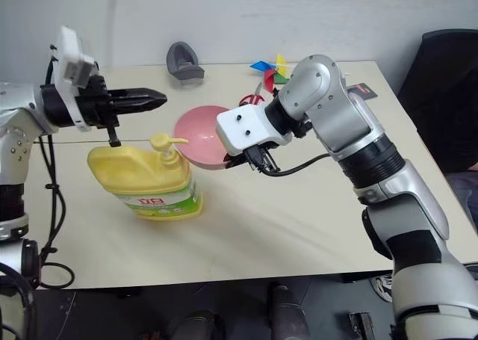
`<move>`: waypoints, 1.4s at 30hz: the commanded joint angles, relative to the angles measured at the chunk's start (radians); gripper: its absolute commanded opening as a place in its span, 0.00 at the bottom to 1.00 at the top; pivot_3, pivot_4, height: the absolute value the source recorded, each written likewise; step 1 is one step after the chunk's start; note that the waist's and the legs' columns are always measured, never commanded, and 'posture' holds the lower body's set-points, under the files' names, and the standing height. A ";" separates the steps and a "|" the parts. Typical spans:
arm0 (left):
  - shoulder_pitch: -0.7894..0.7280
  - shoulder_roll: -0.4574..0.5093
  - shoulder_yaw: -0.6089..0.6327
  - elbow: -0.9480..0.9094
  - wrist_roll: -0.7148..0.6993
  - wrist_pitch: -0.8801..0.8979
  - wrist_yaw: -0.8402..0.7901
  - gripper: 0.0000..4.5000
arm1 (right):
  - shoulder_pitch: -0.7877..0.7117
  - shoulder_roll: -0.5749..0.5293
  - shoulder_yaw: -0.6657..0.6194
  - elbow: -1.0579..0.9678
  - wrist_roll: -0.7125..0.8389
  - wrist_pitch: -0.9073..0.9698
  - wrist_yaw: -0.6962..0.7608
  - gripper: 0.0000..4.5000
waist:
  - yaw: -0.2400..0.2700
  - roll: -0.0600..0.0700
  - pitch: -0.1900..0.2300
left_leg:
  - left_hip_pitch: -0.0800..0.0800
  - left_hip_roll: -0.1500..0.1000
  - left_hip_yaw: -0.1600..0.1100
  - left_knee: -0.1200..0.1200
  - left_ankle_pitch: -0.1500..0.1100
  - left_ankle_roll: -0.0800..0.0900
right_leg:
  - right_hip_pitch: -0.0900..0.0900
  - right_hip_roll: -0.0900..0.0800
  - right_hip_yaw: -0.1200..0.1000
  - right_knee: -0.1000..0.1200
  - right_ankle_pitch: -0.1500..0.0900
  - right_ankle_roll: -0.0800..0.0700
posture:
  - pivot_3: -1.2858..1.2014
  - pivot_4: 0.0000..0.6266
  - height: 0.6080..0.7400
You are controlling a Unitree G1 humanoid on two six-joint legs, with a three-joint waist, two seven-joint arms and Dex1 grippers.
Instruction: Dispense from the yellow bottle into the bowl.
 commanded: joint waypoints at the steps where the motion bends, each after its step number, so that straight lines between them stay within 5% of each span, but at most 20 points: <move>1: -0.008 0.011 0.043 -0.102 -0.079 0.065 -0.008 0.02 | -0.019 -0.015 -0.019 -0.051 0.036 0.017 0.057 0.00 | -0.001 0.000 0.000 | 0.000 0.000 0.000 0.000 0.000 0.000 | 0.000 0.000 0.000 0.000 0.000 0.000 | 0.52 0.24 1.00; 42: 0.312 0.051 -0.061 -0.255 0.029 -0.041 0.011 0.02 | -0.020 -0.019 -0.021 -0.085 0.059 0.048 0.057 0.00 | -0.005 0.000 0.000 | 0.006 0.000 0.001 0.000 0.000 0.000 | 0.005 0.000 0.002 0.002 0.001 -0.002 | 0.52 0.24 1.00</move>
